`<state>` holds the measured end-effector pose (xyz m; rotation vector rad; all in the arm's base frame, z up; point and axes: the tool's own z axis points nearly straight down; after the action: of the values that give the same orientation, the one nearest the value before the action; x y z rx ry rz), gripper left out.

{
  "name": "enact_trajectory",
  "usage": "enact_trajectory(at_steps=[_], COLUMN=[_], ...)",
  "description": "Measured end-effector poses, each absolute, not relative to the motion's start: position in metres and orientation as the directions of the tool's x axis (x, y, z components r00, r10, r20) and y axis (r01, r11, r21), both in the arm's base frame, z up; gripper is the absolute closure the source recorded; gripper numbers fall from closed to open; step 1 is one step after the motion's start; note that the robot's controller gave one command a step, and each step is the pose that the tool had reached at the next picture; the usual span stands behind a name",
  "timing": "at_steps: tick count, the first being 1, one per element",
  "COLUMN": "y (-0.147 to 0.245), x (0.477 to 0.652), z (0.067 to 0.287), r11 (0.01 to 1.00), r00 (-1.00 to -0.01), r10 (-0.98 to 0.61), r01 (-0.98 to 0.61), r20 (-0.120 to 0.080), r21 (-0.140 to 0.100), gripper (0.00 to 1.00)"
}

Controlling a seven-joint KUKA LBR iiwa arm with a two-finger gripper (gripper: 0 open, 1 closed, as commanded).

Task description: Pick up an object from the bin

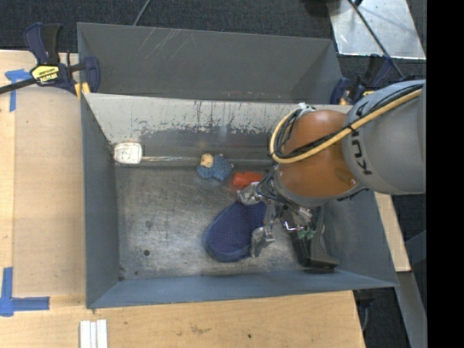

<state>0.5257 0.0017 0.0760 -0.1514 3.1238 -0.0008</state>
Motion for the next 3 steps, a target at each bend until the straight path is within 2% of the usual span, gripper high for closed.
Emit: enact_trajectory(at_steps=[1,2,3], y=[0.002,-0.025,-0.024], x=[0.526,0.533,0.532], z=[0.078,0.21,0.207], r11=[0.995,0.898,0.898], r00=[-0.995,-0.898,-0.898], r10=[-0.097,-0.441,-0.439], r01=[-0.097,-0.441,-0.439], r20=[-0.016,-0.009,-0.004], r21=[-0.002,-0.005,-0.001], gripper=[1.0,1.0,0.0])
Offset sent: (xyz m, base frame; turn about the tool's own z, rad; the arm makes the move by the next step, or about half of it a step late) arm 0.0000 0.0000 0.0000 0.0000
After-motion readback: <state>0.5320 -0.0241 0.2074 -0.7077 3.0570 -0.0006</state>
